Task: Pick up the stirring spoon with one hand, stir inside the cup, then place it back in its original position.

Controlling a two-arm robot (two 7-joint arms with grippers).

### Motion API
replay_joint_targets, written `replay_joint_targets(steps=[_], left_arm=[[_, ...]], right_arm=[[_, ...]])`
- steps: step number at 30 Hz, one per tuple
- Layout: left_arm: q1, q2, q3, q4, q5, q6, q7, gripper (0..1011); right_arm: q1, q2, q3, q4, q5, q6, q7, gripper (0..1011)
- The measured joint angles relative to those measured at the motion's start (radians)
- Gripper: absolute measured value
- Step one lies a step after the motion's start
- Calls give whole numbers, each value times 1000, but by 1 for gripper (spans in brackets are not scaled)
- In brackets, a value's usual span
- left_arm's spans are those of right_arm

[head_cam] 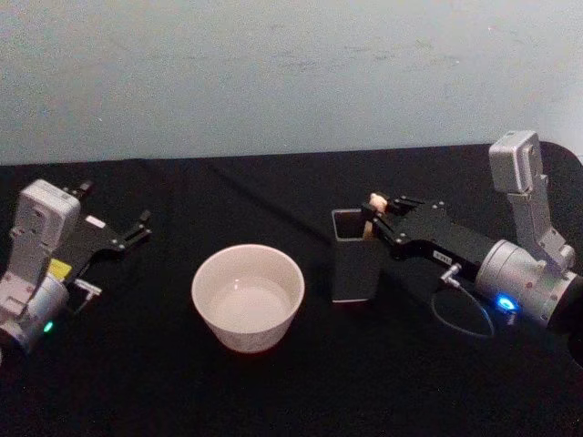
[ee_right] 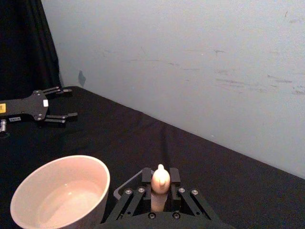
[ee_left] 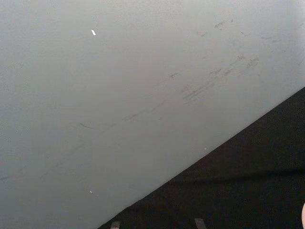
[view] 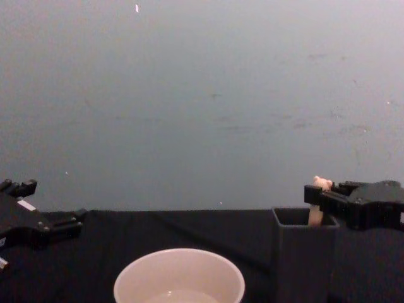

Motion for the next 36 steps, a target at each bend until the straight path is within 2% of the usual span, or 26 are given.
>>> replay_joint_targets(steps=[7, 17, 20, 21, 22, 29, 33, 36], left_arm=[[0, 0, 0, 0, 0, 0, 0, 1001], [0, 0, 0, 0, 0, 0, 0, 1001], [0, 0, 0, 0, 0, 0, 0, 1001], [0, 0, 0, 0, 0, 0, 0, 1001], [0, 0, 0, 0, 0, 0, 0, 1001], [0, 0, 0, 0, 0, 0, 0, 1001], [0, 0, 0, 0, 0, 0, 0, 1001], [0, 0, 0, 0, 0, 0, 0, 1001]], right_arm=[[0, 1, 1, 0, 3, 0, 1, 228], [1, 1, 2, 0, 5, -1, 3, 520], [1, 1, 2, 0, 5, -2, 3, 621], [1, 1, 2, 0, 5, -2, 3, 683], [1, 1, 2, 0, 5, -2, 3, 683], [1, 1, 2, 0, 6, -2, 4, 903], [1, 1, 2, 0, 6, -2, 4, 996], [1, 0, 3, 0, 7, -4, 4, 1000]])
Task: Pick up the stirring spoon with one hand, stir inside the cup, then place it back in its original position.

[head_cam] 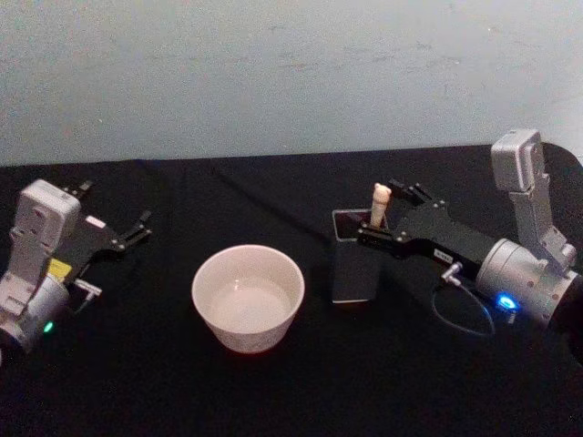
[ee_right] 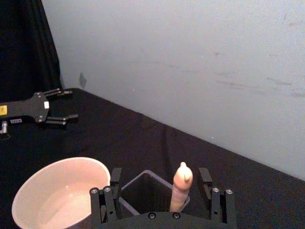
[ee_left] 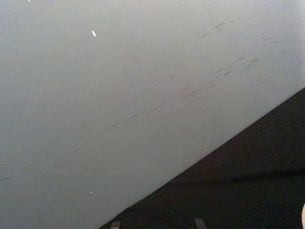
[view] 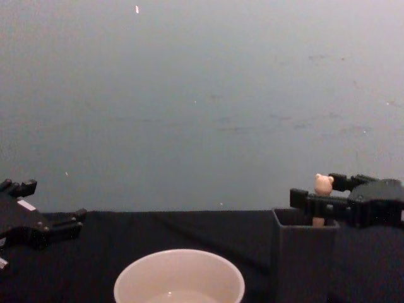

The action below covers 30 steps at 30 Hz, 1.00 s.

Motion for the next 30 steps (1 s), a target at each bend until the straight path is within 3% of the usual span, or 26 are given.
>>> replay_joint_targets(steps=[8, 13, 15, 16, 21, 30], left_arm=[[0, 0, 0, 0, 0, 0, 0, 1001], [0, 0, 0, 0, 0, 0, 0, 1001], [0, 0, 0, 0, 0, 0, 0, 1001], [0, 0, 0, 0, 0, 0, 0, 1001], [0, 0, 0, 0, 0, 0, 0, 1001], [0, 0, 0, 0, 0, 0, 0, 1001]], right_arm=[[0, -26, 46, -19, 5, -74, -25, 1002], [8, -76, 102, -18, -31, -131, -131, 1000], [12, -93, 113, -5, -60, -139, -182, 1000], [16, -110, 120, 12, -96, -142, -236, 1002], [29, -145, 121, 99, -194, -136, -347, 1002], [24, -160, 98, 187, -245, -90, -340, 1000]])
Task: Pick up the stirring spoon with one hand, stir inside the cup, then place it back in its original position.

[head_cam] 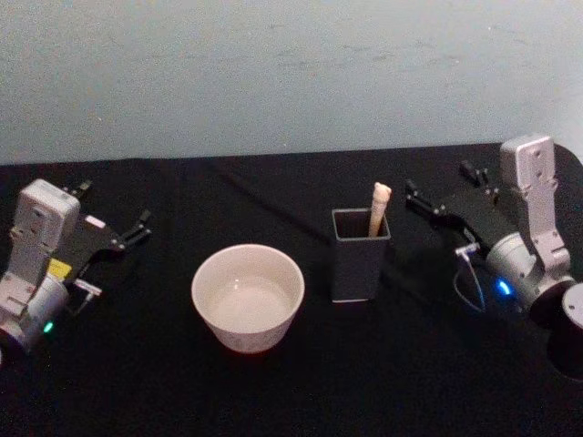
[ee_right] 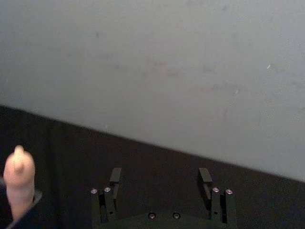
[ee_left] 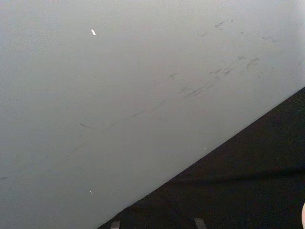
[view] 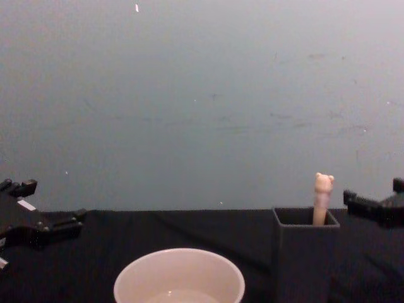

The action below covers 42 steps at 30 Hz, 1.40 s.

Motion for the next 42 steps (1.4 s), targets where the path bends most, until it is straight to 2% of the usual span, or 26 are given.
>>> replay_joint_targets(steps=[7, 42], left_arm=[[0, 0, 0, 0, 0, 0, 0, 1001], [0, 0, 0, 0, 0, 0, 0, 1001]], right_arm=[[0, -8, -3, 28, -21, 7, 14, 1000], [-1, -5, -2, 20, -15, 5, 13, 1002]])
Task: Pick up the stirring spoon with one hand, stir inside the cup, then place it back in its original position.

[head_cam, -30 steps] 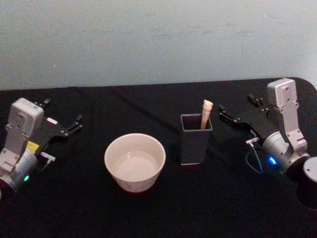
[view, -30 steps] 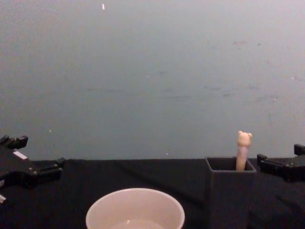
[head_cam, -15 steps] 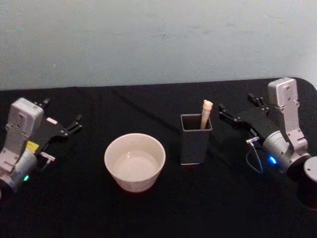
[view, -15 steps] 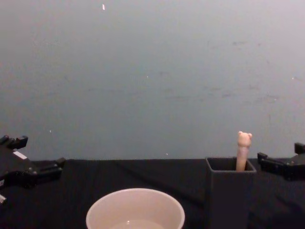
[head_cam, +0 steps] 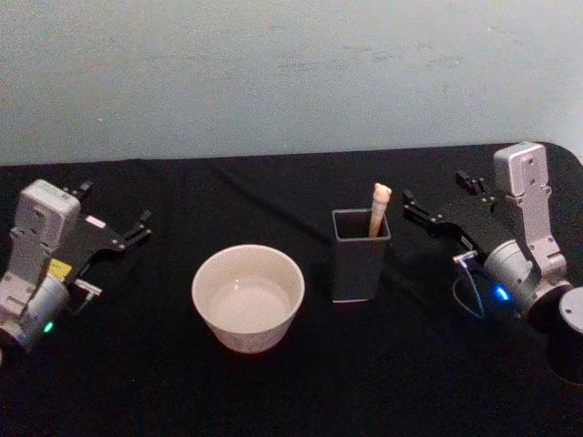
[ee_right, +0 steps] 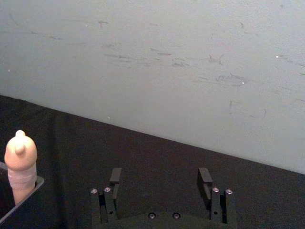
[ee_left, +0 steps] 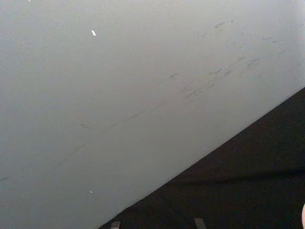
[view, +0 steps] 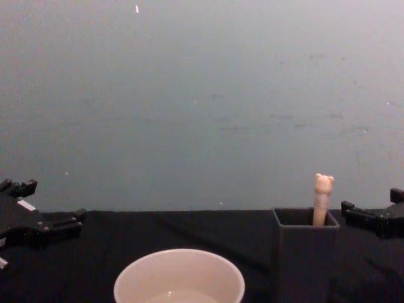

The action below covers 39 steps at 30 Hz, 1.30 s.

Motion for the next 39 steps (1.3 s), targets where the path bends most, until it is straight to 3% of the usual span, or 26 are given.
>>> replay_joint_targets(steps=[39], left_arm=[[0, 0, 0, 0, 0, 0, 0, 1001]], right_arm=[[0, 0, 0, 0, 1, 0, 0, 1002]])
